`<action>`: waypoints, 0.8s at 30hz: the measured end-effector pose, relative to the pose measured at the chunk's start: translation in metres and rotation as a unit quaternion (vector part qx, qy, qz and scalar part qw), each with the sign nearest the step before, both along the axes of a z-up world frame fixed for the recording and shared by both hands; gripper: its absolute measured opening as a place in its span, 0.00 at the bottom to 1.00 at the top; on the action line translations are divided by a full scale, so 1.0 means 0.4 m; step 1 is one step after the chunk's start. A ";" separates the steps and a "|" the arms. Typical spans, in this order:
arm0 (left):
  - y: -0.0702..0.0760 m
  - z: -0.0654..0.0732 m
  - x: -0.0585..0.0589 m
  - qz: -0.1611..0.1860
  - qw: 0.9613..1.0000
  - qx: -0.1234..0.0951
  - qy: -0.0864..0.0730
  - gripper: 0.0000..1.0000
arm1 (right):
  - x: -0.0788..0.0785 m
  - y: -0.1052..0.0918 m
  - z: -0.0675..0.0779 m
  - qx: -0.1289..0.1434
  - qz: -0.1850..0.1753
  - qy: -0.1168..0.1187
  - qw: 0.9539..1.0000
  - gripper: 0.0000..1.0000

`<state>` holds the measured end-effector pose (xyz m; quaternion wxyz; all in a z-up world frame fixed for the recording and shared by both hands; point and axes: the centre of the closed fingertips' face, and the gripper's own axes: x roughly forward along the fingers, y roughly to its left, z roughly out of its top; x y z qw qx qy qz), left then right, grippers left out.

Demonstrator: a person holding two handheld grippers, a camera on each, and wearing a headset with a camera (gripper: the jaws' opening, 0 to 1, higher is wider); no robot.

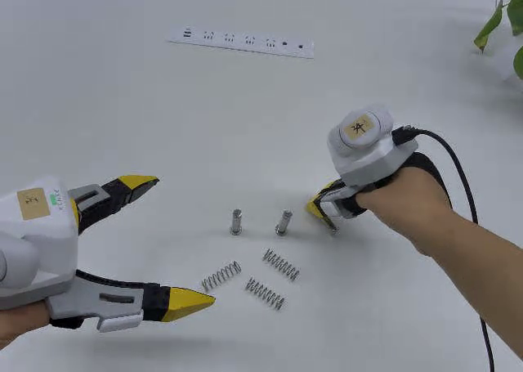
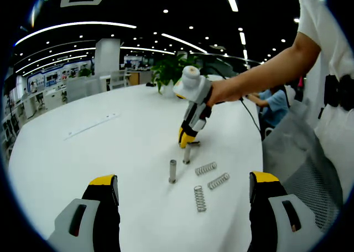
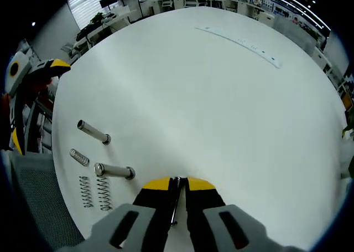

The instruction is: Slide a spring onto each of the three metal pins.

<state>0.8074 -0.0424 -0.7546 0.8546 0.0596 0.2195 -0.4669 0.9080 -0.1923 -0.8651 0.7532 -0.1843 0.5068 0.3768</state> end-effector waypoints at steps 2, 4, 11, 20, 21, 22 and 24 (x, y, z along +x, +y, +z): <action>0.000 0.000 -0.001 0.000 1.000 0.000 0.000 1.00 | 0.000 -0.001 0.000 0.000 -0.002 0.000 1.000 0.10; 0.000 -0.001 -0.003 0.000 1.000 0.000 0.001 1.00 | -0.004 -0.002 0.001 -0.004 0.004 -0.003 1.000 0.10; -0.001 0.002 -0.003 0.000 1.000 -0.002 0.000 1.00 | 0.000 -0.003 -0.002 -0.007 0.004 -0.006 1.000 0.09; 0.001 0.002 -0.005 0.000 1.000 -0.001 0.000 1.00 | -0.010 0.000 0.001 -0.002 -0.003 -0.009 1.000 0.09; 0.001 0.002 -0.005 0.000 1.000 -0.001 -0.001 1.00 | -0.011 -0.001 0.000 0.000 -0.002 -0.009 1.000 0.09; 0.000 0.002 -0.005 0.000 1.000 -0.001 -0.001 1.00 | -0.011 -0.001 0.001 0.002 -0.003 -0.008 1.000 0.09; 0.001 0.002 -0.005 0.000 1.000 -0.001 -0.001 1.00 | -0.012 0.000 0.008 0.007 -0.005 -0.011 1.000 0.09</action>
